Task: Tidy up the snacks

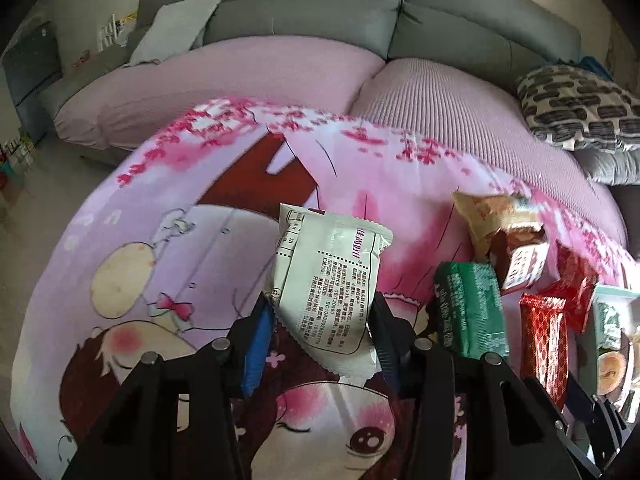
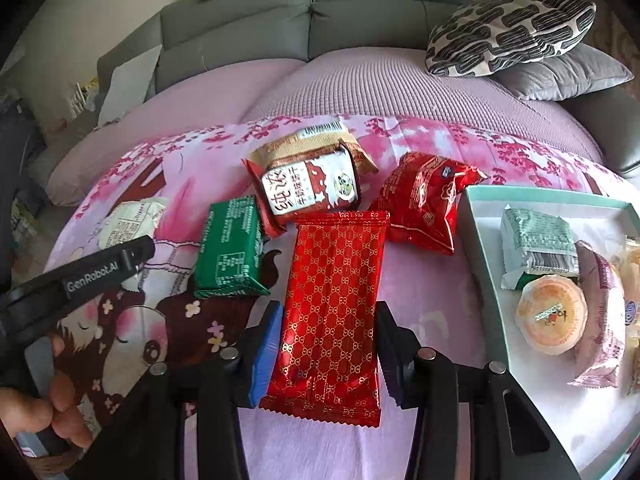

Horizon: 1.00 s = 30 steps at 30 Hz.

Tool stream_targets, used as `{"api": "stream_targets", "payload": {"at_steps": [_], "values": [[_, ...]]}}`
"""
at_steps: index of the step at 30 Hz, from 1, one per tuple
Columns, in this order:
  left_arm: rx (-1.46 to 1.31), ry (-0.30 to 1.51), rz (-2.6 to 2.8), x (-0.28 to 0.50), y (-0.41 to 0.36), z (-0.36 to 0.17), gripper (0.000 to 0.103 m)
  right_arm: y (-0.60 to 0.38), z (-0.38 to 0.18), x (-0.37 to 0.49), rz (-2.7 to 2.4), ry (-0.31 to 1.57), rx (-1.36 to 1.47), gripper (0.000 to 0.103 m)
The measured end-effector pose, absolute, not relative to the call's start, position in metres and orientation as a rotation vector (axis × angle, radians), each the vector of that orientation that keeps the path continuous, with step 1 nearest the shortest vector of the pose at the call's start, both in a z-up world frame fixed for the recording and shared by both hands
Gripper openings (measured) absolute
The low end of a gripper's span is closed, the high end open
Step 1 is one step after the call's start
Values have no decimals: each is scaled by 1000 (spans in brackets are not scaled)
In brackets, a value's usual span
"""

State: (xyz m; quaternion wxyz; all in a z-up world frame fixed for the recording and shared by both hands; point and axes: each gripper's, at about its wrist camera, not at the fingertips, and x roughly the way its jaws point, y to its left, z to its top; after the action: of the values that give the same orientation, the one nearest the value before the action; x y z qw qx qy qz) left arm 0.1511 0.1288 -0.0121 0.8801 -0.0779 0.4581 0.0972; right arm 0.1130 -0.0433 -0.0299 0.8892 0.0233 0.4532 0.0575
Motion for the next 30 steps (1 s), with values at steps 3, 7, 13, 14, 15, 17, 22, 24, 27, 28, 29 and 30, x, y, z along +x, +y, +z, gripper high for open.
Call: {"api": "stream_targets", "payload": {"at_steps": [3,7,13,14,15,17,22,24,27,28,29,30], "values": [[-165,929,196,144,126,-2,49,-45,-23,107,136,928,65,48],[-162,911,185,131,121,7,49,-48,-13,97,147,908,70,48],[-152,898,157,115,111,13,49,-55,3,82,166,879,86,48],[-148,891,155,113,109,16,49,-56,6,80,166,874,88,48],[-146,885,154,112,108,18,49,-56,7,80,166,871,89,48],[-147,868,151,109,107,24,49,-61,13,77,164,859,93,48],[-137,832,146,102,102,37,49,-71,19,74,153,855,110,48],[-133,820,139,101,98,41,49,-76,19,73,151,855,121,48],[-122,810,123,99,88,47,49,-84,20,72,142,860,133,48],[-120,808,116,99,84,48,49,-86,21,71,140,858,135,48],[-117,806,108,99,81,49,49,-90,23,70,135,854,139,48],[-115,805,96,100,76,50,49,-93,24,70,132,850,142,48]]}}
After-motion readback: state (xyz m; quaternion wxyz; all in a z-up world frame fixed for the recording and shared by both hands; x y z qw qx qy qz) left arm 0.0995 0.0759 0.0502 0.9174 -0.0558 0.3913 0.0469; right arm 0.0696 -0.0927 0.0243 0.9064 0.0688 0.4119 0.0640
